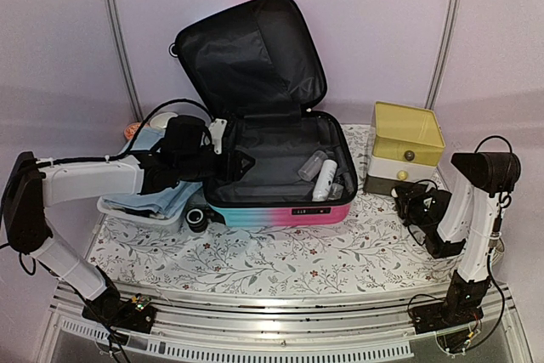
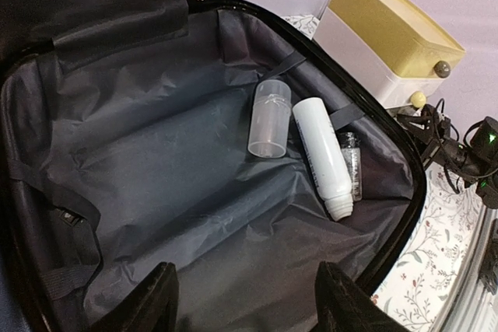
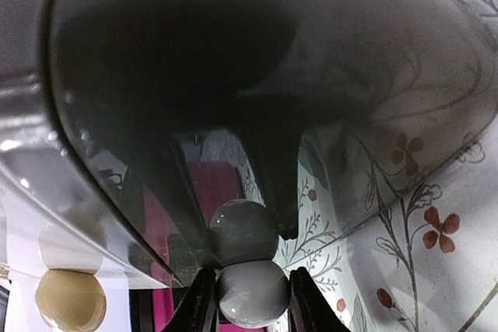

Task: Open, take out, and arrange the luggage
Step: Open the drawer in the storage box.

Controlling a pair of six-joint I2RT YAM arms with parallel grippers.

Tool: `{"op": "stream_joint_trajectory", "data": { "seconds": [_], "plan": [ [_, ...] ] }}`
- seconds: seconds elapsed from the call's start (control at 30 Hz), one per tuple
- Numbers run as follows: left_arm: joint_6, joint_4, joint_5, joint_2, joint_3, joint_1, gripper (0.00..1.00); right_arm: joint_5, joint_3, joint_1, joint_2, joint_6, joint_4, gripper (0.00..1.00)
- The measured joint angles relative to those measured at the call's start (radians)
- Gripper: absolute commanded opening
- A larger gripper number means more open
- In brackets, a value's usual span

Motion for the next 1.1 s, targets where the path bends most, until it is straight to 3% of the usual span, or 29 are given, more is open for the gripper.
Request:
{"op": "stream_joint_trajectory", "data": {
  "seconds": [0.97,1.03,1.1],
  "plan": [
    [0.019,-0.016,-0.047,0.021,0.018,-0.047,0.63,0.124,-0.256,0.154,-0.17,0.002,0.005,0.28],
    [0.023,-0.023,-0.052,0.036,0.03,-0.053,0.63,0.14,-0.256,0.167,-0.171,0.007,0.005,0.32],
    [0.026,-0.029,-0.053,0.057,0.046,-0.06,0.63,0.158,-0.256,0.18,-0.171,0.013,0.005,0.42]
  ]
}}
